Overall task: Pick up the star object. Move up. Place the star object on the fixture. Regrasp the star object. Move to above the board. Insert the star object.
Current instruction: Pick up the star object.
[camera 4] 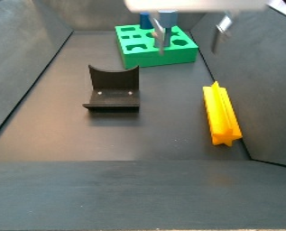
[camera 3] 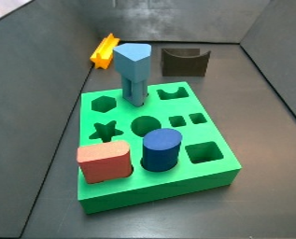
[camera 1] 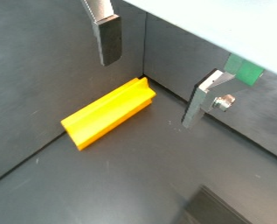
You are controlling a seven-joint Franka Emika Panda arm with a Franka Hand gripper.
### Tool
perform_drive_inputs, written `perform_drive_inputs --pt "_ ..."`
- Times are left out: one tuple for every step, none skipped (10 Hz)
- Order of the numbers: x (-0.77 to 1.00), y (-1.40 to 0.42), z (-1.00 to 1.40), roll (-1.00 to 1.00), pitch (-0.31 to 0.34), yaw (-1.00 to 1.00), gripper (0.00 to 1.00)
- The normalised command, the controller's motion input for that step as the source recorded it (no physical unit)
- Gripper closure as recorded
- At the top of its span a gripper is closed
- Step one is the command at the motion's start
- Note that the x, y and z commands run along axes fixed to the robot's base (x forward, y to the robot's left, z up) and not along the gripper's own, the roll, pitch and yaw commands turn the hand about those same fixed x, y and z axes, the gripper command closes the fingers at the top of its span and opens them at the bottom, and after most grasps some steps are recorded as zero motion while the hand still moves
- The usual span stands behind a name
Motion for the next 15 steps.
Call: perform_drive_inputs --pt "-0.95 0.28 -0.38 0.0 -0.123 -0.29 0.0" --pt "-0.82 0.22 -0.31 0.0 -0.094 -0.27 0.0" --pt "-0.75 0.19 -0.3 0.0 -0.08 -0.24 0.0" --pt "-0.65 0.24 -0.42 0.0 -0.103 -0.17 0.0" --pt "-0.38 0.27 -0.67 0.03 -0.137 -0.04 0.0" --pt "-0.16 0.23 -0.89 0.11 -0.131 0.0 0.0" --pt "-0.11 0.24 -0.92 0.11 -0.126 0.0 0.0" --pt "-0.05 0.25 -0.94 0.08 -0.134 0.0 0.0" --pt "0.0 0.25 -0.98 0.06 -0.107 0.05 0.0" --pt "0.0 0.24 -1.0 0.07 -0.096 0.05 0.0" --pt "0.0 0.21 -1.0 0.08 -0.089 0.05 0.0" --pt "0.0 0.18 -1.0 0.08 -0.079 0.07 0.0" --pt "0.0 0.16 -1.0 0.08 -0.066 0.07 0.0" --pt "0.0 0.13 -1.0 0.07 -0.053 0.05 0.0" --pt "0.0 0.03 -1.0 0.06 -0.017 0.0 0.0"
